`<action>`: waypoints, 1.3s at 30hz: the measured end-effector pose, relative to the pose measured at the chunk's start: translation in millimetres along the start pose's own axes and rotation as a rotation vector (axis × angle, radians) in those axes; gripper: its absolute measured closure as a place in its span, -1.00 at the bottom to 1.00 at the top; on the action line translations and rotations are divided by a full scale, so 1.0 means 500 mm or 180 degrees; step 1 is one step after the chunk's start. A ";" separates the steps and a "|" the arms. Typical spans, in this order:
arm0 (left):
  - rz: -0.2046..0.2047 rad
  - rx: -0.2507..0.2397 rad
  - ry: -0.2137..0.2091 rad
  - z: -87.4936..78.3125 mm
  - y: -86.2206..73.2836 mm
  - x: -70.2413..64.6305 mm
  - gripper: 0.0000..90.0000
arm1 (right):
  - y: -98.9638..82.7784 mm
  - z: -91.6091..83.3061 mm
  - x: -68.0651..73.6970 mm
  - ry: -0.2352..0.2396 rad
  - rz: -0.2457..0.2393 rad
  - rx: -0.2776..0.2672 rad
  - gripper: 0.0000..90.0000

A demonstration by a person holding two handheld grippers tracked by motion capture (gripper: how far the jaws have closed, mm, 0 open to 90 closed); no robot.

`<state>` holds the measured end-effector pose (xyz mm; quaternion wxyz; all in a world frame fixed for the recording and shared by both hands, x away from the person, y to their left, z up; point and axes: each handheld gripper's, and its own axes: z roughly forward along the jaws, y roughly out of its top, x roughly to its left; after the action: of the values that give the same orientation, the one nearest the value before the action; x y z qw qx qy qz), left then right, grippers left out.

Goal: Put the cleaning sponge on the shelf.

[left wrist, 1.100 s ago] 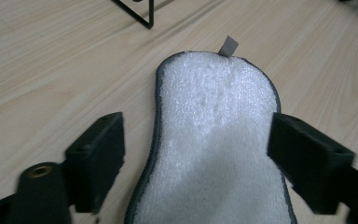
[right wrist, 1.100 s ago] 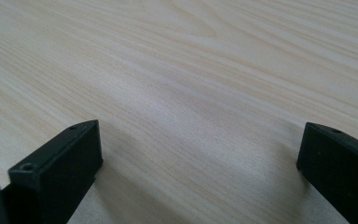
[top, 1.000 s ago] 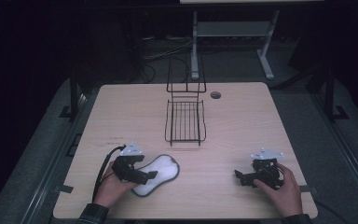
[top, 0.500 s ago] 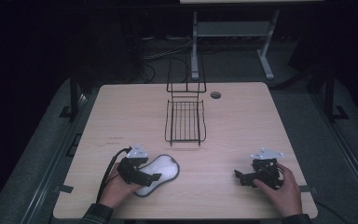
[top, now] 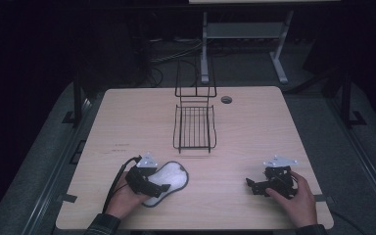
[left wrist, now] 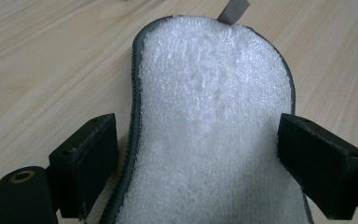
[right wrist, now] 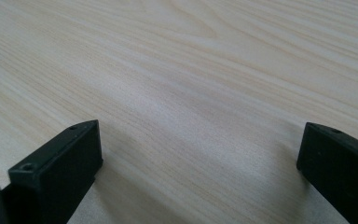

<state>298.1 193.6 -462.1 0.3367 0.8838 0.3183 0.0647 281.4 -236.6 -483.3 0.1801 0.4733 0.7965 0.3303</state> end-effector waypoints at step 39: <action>-0.0010 -0.0261 -0.0265 -0.055 0.011 0.010 0.19 | 0.000 0.000 0.000 0.0000 0.0002 0.0000 -1.00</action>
<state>295.9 208.9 -438.0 0.3857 0.8707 0.3024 0.0403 281.3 -236.5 -483.3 0.1799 0.4735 0.7964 0.3303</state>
